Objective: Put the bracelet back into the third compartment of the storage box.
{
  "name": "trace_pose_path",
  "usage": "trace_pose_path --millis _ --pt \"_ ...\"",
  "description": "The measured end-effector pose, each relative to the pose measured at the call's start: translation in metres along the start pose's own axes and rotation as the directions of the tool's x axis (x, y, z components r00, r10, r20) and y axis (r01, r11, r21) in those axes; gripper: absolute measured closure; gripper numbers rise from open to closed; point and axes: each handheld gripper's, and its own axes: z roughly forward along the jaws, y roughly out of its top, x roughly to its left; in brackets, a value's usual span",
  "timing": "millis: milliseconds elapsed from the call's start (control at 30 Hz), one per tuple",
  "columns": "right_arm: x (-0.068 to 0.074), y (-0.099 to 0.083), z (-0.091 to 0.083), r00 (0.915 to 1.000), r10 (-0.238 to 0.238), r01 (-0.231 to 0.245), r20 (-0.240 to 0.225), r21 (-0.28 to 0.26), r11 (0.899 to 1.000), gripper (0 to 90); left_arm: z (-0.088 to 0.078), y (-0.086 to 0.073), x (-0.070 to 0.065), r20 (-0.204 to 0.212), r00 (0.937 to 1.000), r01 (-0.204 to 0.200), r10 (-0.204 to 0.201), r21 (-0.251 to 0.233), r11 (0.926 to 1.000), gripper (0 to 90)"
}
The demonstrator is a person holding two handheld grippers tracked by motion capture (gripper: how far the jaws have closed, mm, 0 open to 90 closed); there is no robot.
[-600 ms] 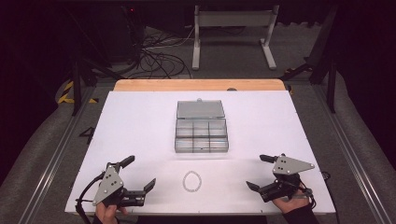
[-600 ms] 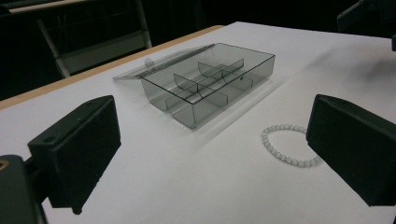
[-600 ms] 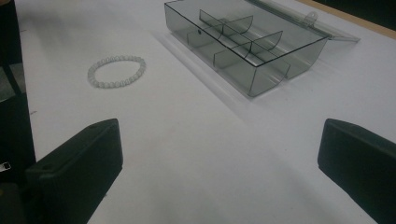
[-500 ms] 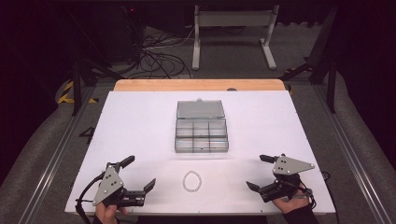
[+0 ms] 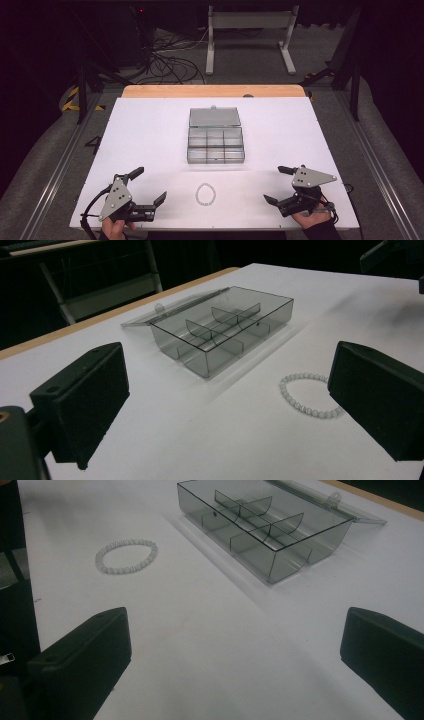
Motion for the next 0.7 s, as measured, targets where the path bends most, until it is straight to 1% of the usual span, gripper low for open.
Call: trace_pose_path --millis 167,200,300,367,433,633,700 --pt "0.0001 -0.0002 0.0006 1.0000 0.001 -0.001 0.001 0.002 1.000 0.9 0.0000 -0.0002 0.0000 -0.001 1.0000 0.002 -0.002 0.000 1.0000 3.6" --pt "0.0001 0.0000 0.0001 1.0000 -0.001 0.001 0.001 0.000 1.000 0.9 -0.0003 0.0001 0.0005 -0.002 1.0000 -0.005 0.005 0.000 1.0000 3.6" --pt "0.0005 0.0002 -0.0002 1.0000 -0.003 0.003 0.002 -0.003 1.000 0.9 -0.0003 0.0002 0.0004 -0.002 1.0000 -0.006 0.006 0.000 1.0000 3.6" --pt "0.0002 0.0002 -0.0002 1.0000 -0.003 0.003 0.000 -0.001 1.000 0.9 -0.0003 0.0001 -0.0001 0.001 1.0000 0.000 0.000 0.000 1.0000 3.6" --pt "0.0004 0.0003 -0.0001 1.0000 -0.003 0.003 0.001 -0.001 1.000 0.9 -0.0003 0.0003 0.0003 0.001 1.0000 -0.005 0.005 0.000 1.0000 3.6" --pt "0.0004 0.0016 -0.0002 1.0000 -0.003 0.003 -0.001 0.003 1.000 1.3 -0.0002 0.0001 0.0001 0.000 1.0000 0.001 -0.001 0.001 1.0000 3.6" --pt "0.0005 0.0028 0.0000 1.0000 -0.002 0.002 -0.006 0.003 1.000 1.5 -0.0005 0.0004 0.0009 -0.003 1.0000 -0.007 0.007 0.001 1.0000 3.6"
